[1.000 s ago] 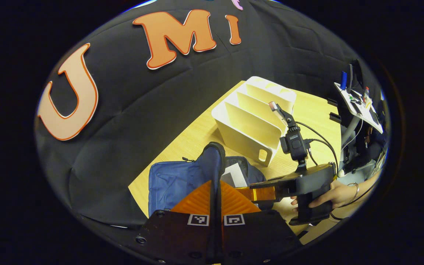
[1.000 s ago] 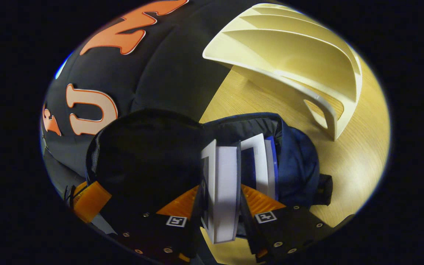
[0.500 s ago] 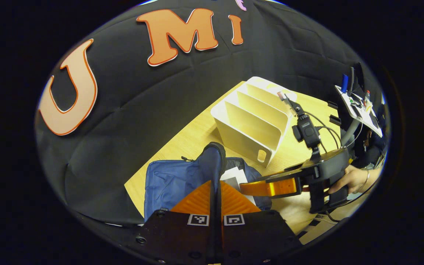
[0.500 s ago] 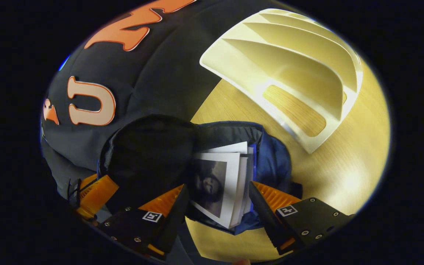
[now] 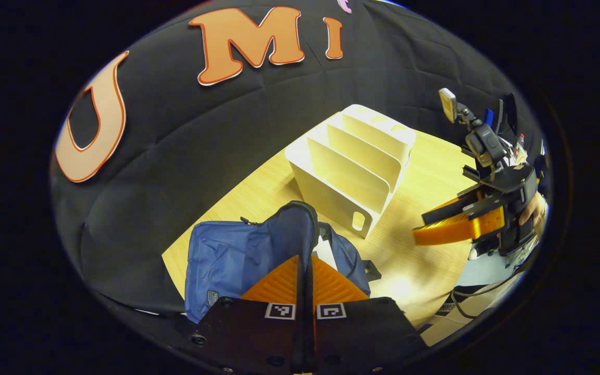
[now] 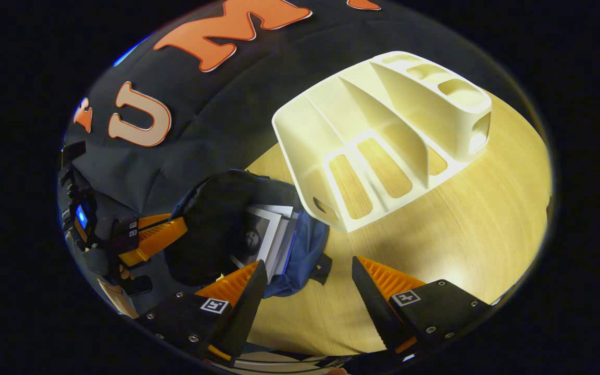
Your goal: Open the schoolbag, grab two books from the bookshelf and put them into the schoolbag.
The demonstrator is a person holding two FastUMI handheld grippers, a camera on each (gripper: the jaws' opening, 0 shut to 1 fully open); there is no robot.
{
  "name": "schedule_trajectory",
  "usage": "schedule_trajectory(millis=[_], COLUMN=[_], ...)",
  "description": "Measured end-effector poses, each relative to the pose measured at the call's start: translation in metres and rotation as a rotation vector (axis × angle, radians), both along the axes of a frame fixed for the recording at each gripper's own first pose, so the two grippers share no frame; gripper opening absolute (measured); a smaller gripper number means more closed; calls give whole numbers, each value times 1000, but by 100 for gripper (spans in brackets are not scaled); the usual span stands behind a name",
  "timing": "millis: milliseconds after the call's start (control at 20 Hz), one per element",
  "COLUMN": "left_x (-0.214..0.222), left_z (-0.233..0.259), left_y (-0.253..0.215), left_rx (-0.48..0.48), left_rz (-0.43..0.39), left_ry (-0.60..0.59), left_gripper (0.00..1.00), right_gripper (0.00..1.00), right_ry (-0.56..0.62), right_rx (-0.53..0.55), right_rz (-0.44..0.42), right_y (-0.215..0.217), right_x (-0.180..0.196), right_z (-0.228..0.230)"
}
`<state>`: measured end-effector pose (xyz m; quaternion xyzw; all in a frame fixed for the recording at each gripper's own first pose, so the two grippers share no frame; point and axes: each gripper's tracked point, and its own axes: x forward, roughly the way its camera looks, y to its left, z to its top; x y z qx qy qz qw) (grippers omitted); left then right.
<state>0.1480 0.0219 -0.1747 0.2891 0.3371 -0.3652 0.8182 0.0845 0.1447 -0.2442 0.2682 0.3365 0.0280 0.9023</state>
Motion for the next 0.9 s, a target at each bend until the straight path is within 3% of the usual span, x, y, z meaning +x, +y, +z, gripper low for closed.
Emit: schedule_trajectory(millis=[250, 350, 400, 450, 650, 900], left_x=[-26, -48, -61, -69, -97, -119], left_z=[-20, -26, -29, -35, -34, 14], left_y=[-11, -29, -35, -38, -75, -119], left_rx=[-4, -58, -82, -101, -190, -339], left_rz=[99, 132, 156, 186, 312, 423], left_ry=[52, 103, 116, 121, 116, -22], left_gripper=[5, 18, 33, 38, 100, 100], right_gripper=[97, 97, 97, 97, 97, 98], right_ry=[24, 33, 36, 41, 57, -49], right_rx=[-28, -31, -39, -52, -112, -186], right_rz=[-2, 14, 23, 34, 101, 146], right_y=[-63, -85, -96, -106, -142, -171], right_x=[-22, -28, -30, -33, -54, -63], right_z=[10, 16, 19, 20, 30, 79])
